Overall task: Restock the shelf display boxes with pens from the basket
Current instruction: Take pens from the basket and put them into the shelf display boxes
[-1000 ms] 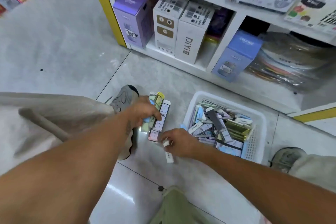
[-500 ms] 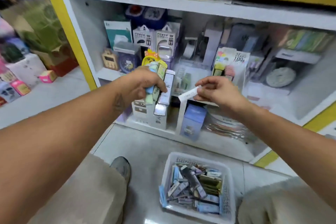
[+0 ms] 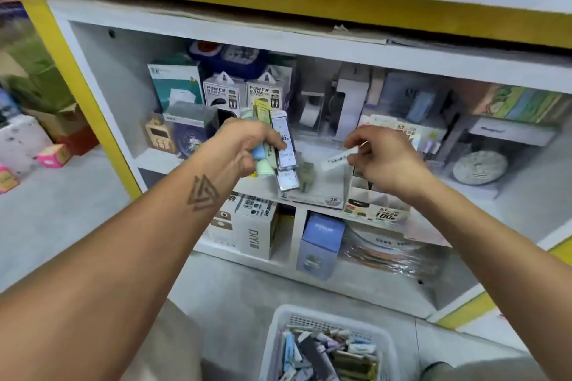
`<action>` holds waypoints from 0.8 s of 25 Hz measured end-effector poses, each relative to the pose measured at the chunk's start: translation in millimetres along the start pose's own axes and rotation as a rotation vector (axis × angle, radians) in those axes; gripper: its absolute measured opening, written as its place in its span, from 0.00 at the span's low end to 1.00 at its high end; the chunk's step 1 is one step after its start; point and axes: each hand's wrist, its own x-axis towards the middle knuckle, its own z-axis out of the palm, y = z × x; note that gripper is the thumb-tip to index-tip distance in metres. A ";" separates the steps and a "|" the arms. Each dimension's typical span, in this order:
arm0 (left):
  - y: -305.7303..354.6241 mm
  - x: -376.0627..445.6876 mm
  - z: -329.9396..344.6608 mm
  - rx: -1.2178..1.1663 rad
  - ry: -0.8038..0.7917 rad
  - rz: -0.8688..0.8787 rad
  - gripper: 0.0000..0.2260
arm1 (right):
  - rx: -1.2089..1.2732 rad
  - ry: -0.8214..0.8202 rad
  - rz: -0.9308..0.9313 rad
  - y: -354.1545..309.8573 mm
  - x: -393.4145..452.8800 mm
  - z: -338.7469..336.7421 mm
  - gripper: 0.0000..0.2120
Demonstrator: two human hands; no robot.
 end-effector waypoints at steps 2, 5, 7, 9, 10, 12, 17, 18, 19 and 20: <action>5.5 8.8 -0.9 0.001 -0.001 -0.004 0.15 | -0.064 -0.005 -0.040 7.7 5.3 6.8 0.09; 14.1 17.6 -1.8 -0.021 0.001 0.003 0.12 | -0.009 0.006 -0.061 15.9 13.1 7.7 0.10; 17.7 20.7 -3.1 -0.014 0.005 -0.009 0.11 | -0.005 0.016 -0.062 18.7 18.0 7.2 0.09; 20.0 20.9 -4.2 -0.013 -0.002 -0.047 0.11 | 0.010 0.036 -0.073 20.7 20.9 7.9 0.10; 20.6 21.4 -4.5 -0.009 -0.001 -0.061 0.11 | 0.008 0.052 -0.093 21.2 21.5 8.8 0.10; 21.2 23.1 -4.9 0.007 0.002 -0.069 0.11 | -0.035 0.123 -0.157 20.7 25.7 12.5 0.10; 18.4 27.9 -14.4 0.002 0.025 -0.084 0.10 | -0.039 0.244 -0.211 6.1 51.9 47.4 0.08; 17.1 27.5 -16.5 0.010 0.025 -0.085 0.10 | -0.019 0.234 -0.211 3.3 56.0 56.8 0.08; 15.4 27.7 -18.3 0.018 0.025 -0.083 0.10 | -0.008 0.214 -0.205 1.9 58.8 65.3 0.09; 14.0 28.5 -21.0 0.019 0.031 -0.080 0.11 | -0.005 0.189 -0.195 1.6 61.5 73.8 0.09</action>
